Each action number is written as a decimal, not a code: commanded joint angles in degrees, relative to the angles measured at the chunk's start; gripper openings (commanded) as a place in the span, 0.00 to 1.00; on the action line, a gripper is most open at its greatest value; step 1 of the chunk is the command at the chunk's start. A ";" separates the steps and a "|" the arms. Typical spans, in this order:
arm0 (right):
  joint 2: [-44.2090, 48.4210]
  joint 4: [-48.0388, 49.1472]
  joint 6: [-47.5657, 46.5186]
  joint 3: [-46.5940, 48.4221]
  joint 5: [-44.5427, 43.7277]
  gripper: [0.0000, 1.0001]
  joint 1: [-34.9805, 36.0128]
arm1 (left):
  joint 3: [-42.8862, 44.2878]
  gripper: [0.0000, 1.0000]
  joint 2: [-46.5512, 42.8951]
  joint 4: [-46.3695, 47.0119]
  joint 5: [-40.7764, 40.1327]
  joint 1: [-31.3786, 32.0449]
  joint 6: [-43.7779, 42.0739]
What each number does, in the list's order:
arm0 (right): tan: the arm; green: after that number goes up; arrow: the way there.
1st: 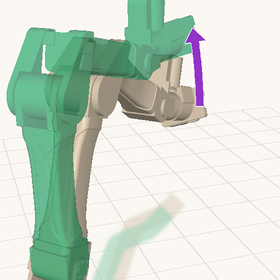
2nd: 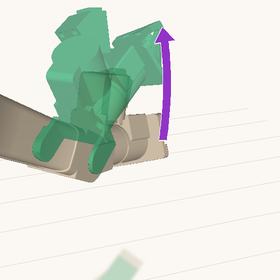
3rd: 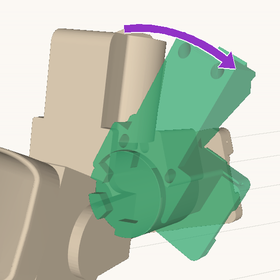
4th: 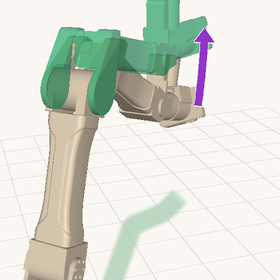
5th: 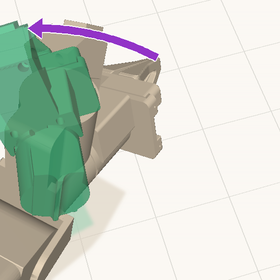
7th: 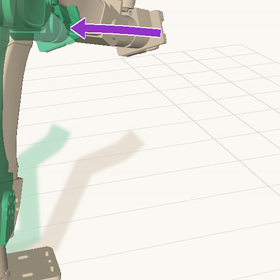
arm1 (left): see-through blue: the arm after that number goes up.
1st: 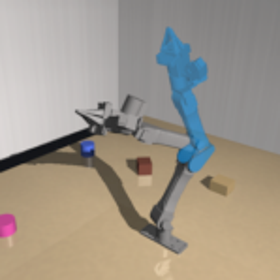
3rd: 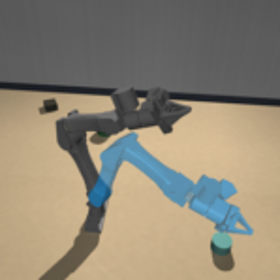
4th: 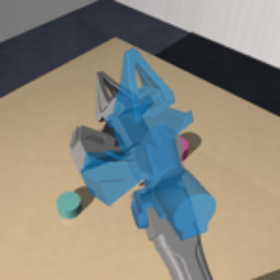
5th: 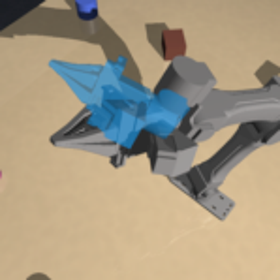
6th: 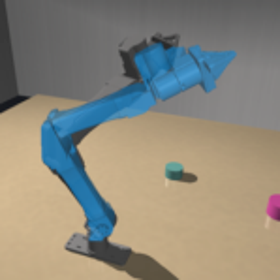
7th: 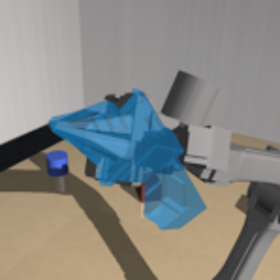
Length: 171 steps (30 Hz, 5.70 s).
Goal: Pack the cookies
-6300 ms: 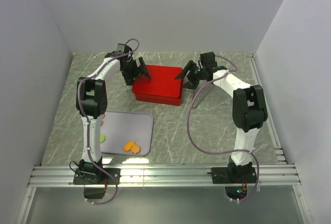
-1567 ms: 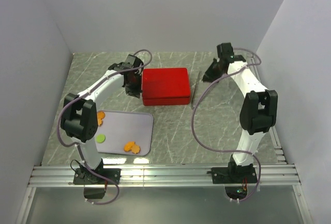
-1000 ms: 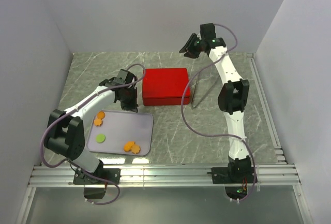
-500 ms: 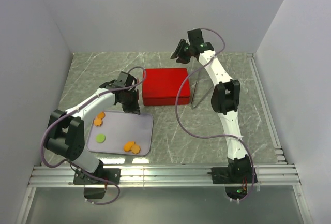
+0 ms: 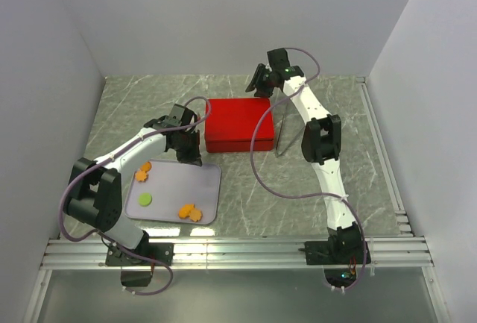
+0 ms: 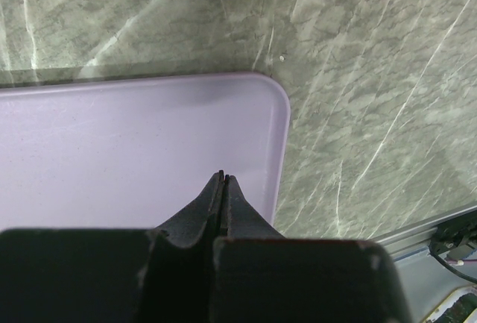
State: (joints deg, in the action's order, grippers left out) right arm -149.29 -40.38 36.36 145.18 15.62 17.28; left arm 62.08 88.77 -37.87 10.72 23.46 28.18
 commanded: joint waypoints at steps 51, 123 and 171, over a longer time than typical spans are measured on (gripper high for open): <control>35.91 8.97 -5.16 -41.82 19.25 0.34 3.64 | 1.37 0.00 -1.14 2.36 -6.06 1.94 2.22; 105.78 11.28 -14.38 -86.12 -2.67 0.95 18.14 | 17.83 0.99 -20.20 12.69 -34.36 2.02 -3.91; 71.86 81.77 -30.90 -118.55 -27.86 1.00 -12.71 | -41.87 0.99 -6.24 97.44 -25.05 -21.18 -18.25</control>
State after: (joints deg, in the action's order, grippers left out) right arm -78.48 36.56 7.33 25.82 -17.63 5.37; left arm 19.20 82.48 52.01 -18.87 3.07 11.42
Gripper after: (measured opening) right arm 0.996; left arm 0.995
